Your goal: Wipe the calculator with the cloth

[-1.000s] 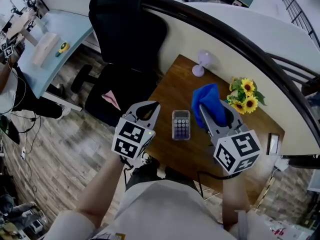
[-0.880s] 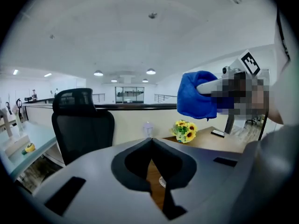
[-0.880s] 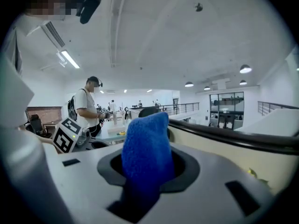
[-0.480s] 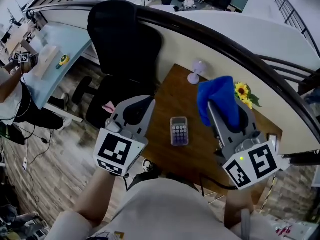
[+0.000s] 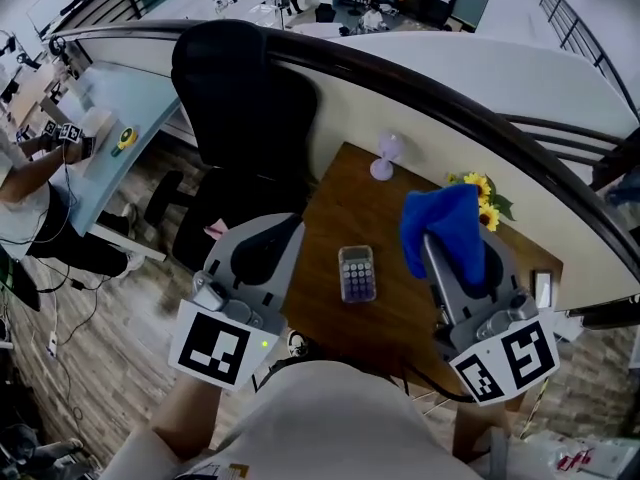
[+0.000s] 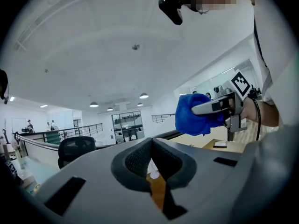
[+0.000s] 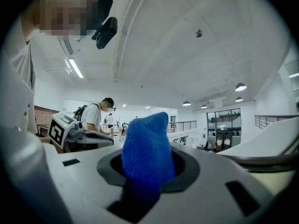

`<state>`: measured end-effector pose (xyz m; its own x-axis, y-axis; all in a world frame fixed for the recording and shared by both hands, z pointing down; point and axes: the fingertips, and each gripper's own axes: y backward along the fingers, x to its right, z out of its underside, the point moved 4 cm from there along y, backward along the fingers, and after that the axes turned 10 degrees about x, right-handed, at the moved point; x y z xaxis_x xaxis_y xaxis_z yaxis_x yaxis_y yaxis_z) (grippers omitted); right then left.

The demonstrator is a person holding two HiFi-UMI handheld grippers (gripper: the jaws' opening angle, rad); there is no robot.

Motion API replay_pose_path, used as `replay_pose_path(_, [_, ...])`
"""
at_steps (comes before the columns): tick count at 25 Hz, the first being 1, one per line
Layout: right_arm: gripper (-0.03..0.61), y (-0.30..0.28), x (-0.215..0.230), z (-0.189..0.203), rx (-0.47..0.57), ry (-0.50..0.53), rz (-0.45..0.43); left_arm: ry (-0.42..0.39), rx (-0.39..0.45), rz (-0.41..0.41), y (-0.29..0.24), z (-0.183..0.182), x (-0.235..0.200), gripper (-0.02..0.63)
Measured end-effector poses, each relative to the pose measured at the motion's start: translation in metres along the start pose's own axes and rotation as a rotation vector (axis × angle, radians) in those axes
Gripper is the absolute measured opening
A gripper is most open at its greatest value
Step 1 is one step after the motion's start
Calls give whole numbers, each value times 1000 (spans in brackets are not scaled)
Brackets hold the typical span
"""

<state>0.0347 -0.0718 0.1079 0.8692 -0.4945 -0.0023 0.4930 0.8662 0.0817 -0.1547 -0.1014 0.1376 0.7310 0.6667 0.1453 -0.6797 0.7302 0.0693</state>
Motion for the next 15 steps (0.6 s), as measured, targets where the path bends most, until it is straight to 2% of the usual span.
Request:
replay_pose_path(7, [133, 9, 2, 19, -58, -20, 15, -15, -26, 14, 6, 6, 2, 3])
replay_pose_path(15, [133, 16, -4, 58, -163, -27, 4, 25, -92, 35, 10, 39, 14, 3])
